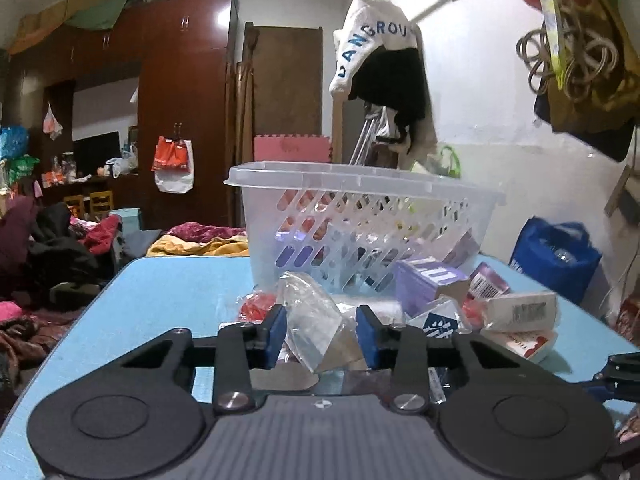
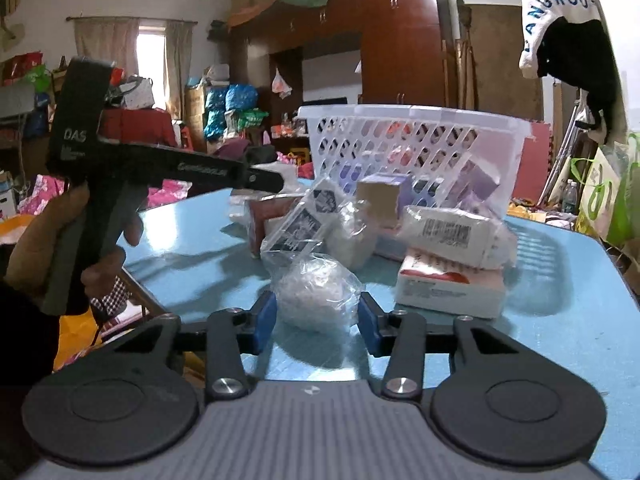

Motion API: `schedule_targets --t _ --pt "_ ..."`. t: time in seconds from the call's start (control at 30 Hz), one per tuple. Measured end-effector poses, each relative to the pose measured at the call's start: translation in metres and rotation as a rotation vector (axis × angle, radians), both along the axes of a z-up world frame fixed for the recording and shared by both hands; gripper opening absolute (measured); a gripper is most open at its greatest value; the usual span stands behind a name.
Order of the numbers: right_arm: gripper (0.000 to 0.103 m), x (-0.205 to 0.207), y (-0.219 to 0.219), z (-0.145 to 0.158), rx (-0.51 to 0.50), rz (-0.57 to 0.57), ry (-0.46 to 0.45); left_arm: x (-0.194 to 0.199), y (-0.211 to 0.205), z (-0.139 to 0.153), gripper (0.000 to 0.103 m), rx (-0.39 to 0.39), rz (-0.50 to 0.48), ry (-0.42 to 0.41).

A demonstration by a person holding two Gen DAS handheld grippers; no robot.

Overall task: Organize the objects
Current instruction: 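Grasp a clear bag with the left gripper while the right grasps a white bag, then lower both clear bags into the white basket and open the grippers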

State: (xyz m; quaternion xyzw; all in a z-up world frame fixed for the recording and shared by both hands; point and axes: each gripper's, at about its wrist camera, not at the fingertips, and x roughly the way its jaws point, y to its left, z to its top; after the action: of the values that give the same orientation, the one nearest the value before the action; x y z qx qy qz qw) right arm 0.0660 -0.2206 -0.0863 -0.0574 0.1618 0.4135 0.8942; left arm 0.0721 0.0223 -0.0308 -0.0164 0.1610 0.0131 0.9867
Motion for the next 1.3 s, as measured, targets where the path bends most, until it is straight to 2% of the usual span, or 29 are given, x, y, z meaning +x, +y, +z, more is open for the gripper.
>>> schedule_targets --t 0.13,0.27,0.33,0.37,0.6,0.7,0.87,1.0,1.17,1.3 --pt "0.047 -0.002 -0.006 0.006 0.019 -0.010 -0.017 -0.006 0.002 0.002 0.032 0.006 -0.002 -0.028" --pt "0.047 0.000 -0.006 0.009 0.025 -0.014 -0.016 0.000 -0.003 -0.002 0.032 0.069 0.005 0.028" --pt "0.047 0.002 -0.007 0.009 0.030 -0.012 -0.011 0.002 -0.005 -0.005 0.038 0.091 0.017 0.048" --pt "0.047 0.002 -0.007 0.009 0.030 -0.011 -0.011 0.002 -0.005 -0.006 0.041 0.086 0.030 0.044" --pt "0.047 0.003 -0.008 0.009 0.035 -0.012 -0.012 0.000 -0.002 -0.006 0.038 0.064 0.004 0.039" --pt "0.047 0.002 -0.011 0.011 0.047 -0.017 -0.014 -0.005 0.001 -0.003 0.038 0.043 -0.006 0.001" --pt "0.047 0.003 -0.018 0.020 0.082 -0.029 -0.029 -0.022 0.005 0.013 0.038 0.022 -0.021 -0.093" --pt "0.047 0.005 -0.020 0.034 0.101 -0.047 -0.064 -0.025 0.006 0.026 0.038 0.012 -0.038 -0.129" --pt "0.047 0.026 -0.016 0.066 0.120 -0.066 -0.113 -0.008 0.010 0.052 0.038 -0.018 -0.062 -0.150" --pt "0.047 0.058 -0.003 0.108 0.144 -0.076 -0.139 0.022 0.006 0.091 0.038 -0.020 -0.084 -0.139"
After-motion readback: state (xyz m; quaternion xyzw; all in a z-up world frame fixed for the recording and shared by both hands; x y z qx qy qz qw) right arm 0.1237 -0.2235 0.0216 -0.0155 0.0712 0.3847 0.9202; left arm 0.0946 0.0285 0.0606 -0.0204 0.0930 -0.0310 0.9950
